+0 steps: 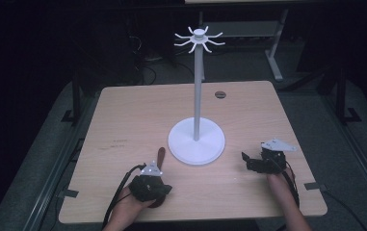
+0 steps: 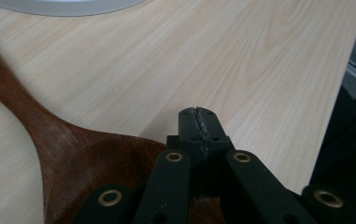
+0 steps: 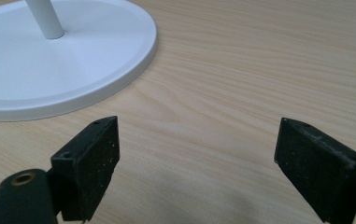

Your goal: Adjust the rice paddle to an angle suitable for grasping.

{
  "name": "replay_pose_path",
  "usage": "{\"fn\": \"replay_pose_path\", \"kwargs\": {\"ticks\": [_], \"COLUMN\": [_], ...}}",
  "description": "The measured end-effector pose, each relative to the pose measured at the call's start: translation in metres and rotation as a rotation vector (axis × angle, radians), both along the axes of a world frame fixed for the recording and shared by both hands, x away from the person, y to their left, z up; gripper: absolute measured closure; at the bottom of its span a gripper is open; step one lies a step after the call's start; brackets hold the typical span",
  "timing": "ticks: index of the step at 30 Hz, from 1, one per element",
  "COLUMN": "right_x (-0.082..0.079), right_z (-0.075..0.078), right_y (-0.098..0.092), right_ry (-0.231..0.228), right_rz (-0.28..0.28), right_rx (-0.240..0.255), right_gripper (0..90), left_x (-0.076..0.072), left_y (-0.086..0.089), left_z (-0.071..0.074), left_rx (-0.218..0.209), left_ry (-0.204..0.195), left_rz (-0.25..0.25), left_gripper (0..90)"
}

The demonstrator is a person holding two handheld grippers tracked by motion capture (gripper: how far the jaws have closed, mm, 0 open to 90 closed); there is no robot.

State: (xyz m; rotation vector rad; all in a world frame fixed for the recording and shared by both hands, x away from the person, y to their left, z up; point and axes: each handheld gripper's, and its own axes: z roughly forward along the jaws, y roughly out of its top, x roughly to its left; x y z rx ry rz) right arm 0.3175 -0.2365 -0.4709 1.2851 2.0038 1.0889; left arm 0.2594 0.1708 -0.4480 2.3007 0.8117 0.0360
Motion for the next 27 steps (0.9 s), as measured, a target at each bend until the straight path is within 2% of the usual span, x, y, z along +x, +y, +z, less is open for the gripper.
{"fn": "replay_pose_path", "kwargs": {"ticks": [1,5,6,14,17,20,21,24,27], "right_x": [0.0,0.0,0.0,0.0,0.0,0.0,0.0,0.0,0.0], "right_z": [0.0,0.0,0.0,0.0,0.0,0.0,0.0,0.0,0.0], "right_y": [0.0,-0.001,-0.001,0.0,0.0,0.0,0.0,0.0,0.0], "right_ry": [0.0,0.001,0.001,-0.001,-0.001,-0.001,-0.001,0.001,0.0], "right_rz": [0.0,-0.002,-0.003,-0.001,-0.001,-0.002,-0.002,0.001,0.002], "right_rx": [0.0,0.002,0.003,-0.001,-0.002,0.0,-0.001,-0.003,0.0], "right_gripper": [13.6,13.7,13.6,13.7,13.6,13.7,13.7,13.7,13.6], "left_x": [0.0,-0.002,-0.003,-0.008,-0.008,-0.008,-0.007,-0.007,-0.006], "left_y": [0.001,0.01,0.014,0.047,0.058,0.06,0.06,0.06,0.063], "left_z": [0.0,0.001,0.001,0.002,0.003,0.004,0.006,0.01,0.015], "left_rx": [0.009,0.024,0.041,0.064,0.059,0.048,0.045,0.039,0.025], "left_ry": [-0.012,-0.016,-0.027,-0.045,-0.042,-0.037,-0.05,-0.051,-0.053], "left_rz": [0.009,0.036,0.036,0.122,0.151,0.156,0.148,0.146,0.162], "left_gripper": [89.6,89.6,89.6,89.6,89.6,89.6,89.6,89.6,89.5]}}
